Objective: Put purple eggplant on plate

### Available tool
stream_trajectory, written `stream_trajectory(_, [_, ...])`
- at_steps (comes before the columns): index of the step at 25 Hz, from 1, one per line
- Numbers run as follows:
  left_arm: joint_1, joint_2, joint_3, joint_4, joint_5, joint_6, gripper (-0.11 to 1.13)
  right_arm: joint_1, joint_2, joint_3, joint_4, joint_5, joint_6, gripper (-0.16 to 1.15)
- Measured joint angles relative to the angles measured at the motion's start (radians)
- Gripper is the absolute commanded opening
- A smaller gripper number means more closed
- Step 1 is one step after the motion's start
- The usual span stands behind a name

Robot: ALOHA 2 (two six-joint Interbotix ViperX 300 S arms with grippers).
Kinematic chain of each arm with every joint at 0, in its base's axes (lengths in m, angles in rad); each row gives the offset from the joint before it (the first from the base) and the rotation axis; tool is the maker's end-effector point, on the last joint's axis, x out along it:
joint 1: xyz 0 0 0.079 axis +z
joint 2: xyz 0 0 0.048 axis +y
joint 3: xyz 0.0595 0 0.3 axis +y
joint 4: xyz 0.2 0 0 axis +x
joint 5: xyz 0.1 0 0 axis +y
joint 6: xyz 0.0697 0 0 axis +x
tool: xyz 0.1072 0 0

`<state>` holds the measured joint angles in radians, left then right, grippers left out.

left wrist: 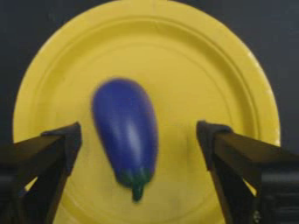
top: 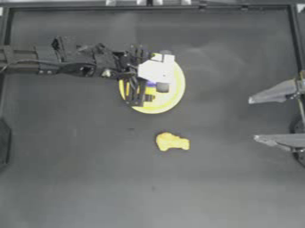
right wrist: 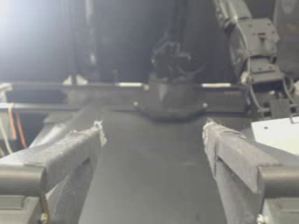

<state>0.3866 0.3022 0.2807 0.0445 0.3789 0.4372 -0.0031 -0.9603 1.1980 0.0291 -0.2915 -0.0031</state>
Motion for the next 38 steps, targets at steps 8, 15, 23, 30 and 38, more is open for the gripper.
stream_trajectory(8, [-0.002, 0.003, -0.017, 0.000, 0.002, 0.000, 0.99, 0.000, 0.000, 0.003, 0.000, 0.000, 0.000, 0.98])
stream_trajectory(15, [0.000, -0.031, -0.017, 0.000, 0.014, 0.000, 0.99, 0.002, 0.000, 0.003, 0.000, 0.000, 0.000, 0.98])
stream_trajectory(23, [-0.008, -0.193, 0.025, 0.002, 0.014, -0.005, 0.97, 0.000, 0.000, 0.003, 0.000, 0.000, 0.000, 0.98])
stream_trajectory(30, [-0.061, -0.327, 0.087, -0.021, 0.009, -0.018, 0.96, 0.000, 0.000, 0.005, 0.000, 0.000, 0.000, 0.98])
stream_trajectory(38, [-0.126, -0.448, 0.201, -0.130, -0.087, -0.017, 0.96, 0.000, 0.000, 0.005, 0.000, -0.002, -0.002, 0.98])
